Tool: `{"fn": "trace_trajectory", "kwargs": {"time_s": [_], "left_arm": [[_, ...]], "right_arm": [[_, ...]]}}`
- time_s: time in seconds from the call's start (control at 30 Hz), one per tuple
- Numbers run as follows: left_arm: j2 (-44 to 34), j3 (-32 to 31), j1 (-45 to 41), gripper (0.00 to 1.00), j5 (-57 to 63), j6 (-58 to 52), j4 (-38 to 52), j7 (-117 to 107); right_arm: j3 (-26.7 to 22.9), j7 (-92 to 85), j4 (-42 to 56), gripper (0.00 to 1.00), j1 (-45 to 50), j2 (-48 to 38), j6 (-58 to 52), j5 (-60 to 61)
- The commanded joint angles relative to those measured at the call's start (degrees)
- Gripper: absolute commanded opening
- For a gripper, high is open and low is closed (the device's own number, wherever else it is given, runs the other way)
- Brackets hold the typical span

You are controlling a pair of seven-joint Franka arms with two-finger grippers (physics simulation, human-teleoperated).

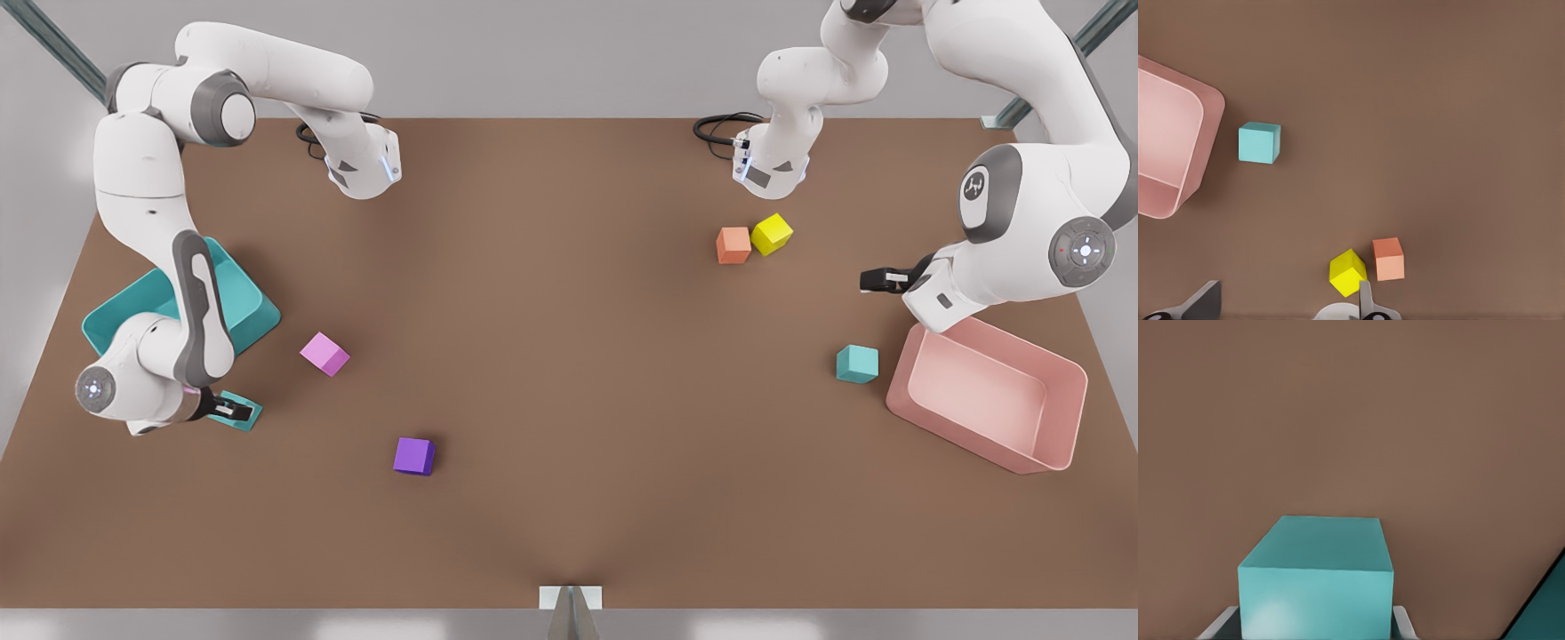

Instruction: Stack the two blue cubes on top of each other

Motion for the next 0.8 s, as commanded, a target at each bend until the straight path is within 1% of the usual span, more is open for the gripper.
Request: {"fn": "trace_trajectory", "kwargs": {"time_s": [0.0, 0.23, 0.3, 0.33, 0.43, 0.47, 0.5, 0.57, 0.6, 0.67, 0.7, 0.73, 0.77], "left_arm": [[-0.1, 0.0, 0.0, 1.0, 0.0, -0.1, 0.0, 0.0], [0.4, -0.1, -0.1, 1.0, -0.1, -0.2, -0.2, 0.0], [0.4, -0.1, -0.1, 1.0, -0.1, -0.2, -0.2, 0.0], [0.4, -0.1, -0.1, 1.0, -0.1, -0.2, -0.2, 0.0], [0.6, 0.0, -0.1, 1.0, -0.1, -0.2, -0.2, 0.0], [1.3, -0.1, -0.3, 1.0, -0.1, -0.1, -0.2, -0.1], [1.9, -0.1, -0.3, 1.0, 0.1, 0.2, -0.3, -0.1], [2.6, -0.1, -0.3, 1.0, 0.1, 2.6, -0.5, -0.2], [2.6, -0.2, -0.4, 1.0, 0.1, 2.7, -0.5, -0.2], [3.9, -0.2, -0.2, 1.0, 0.6, 3.5, -0.5, -0.2], [4.4, 0.0, -0.3, 1.0, 0.6, 3.6, -0.6, -0.2], [4.7, 0.6, -1.8, 1.0, 1.3, 4.4, -0.8, -0.6], [4.9, 9.3, -9.6, 1.0, 1.7, 5.4, -1.2, -0.9]], "right_arm": [[-0.1, 0.0, 0.2, 0.86, 0.0, 0.2, 0.1, -0.1], [0.0, 0.0, 1.1, 0.84, 0.4, 2.1, 1.1, -0.3], [0.0, 0.0, 1.2, 0.82, 0.4, 2.4, 1.1, -1.3], [0.0, -0.1, 1.3, 0.78, 0.3, 2.5, 1.1, -1.3], [0.0, -0.3, 1.4, 0.62, 0.2, 2.6, 1.1, -1.4], [0.1, -0.3, 1.4, 0.55, 0.2, 2.5, 1.0, -1.4], [0.1, -0.3, 1.8, 0.52, 0.3, 2.5, 0.9, -1.4], [0.7, -0.3, 3.6, 0.52, 0.3, 2.0, 0.1, -1.4], [1.9, 0.0, 4.5, 0.52, 0.4, 1.1, -1.8, -1.2], [6.1, 2.2, 5.6, 0.52, 1.4, -2.5, -4.1, -0.9], [7.0, 5.7, 9.0, 0.52, 5.0, -2.9, -7.5, -0.9], [7.0, 9.5, 11.3, 0.52, 8.0, -3.0, -9.9, -0.9], [7.1, 17.1, 14.2, 0.52, 13.3, -3.0, -12.1, -0.8]]}}
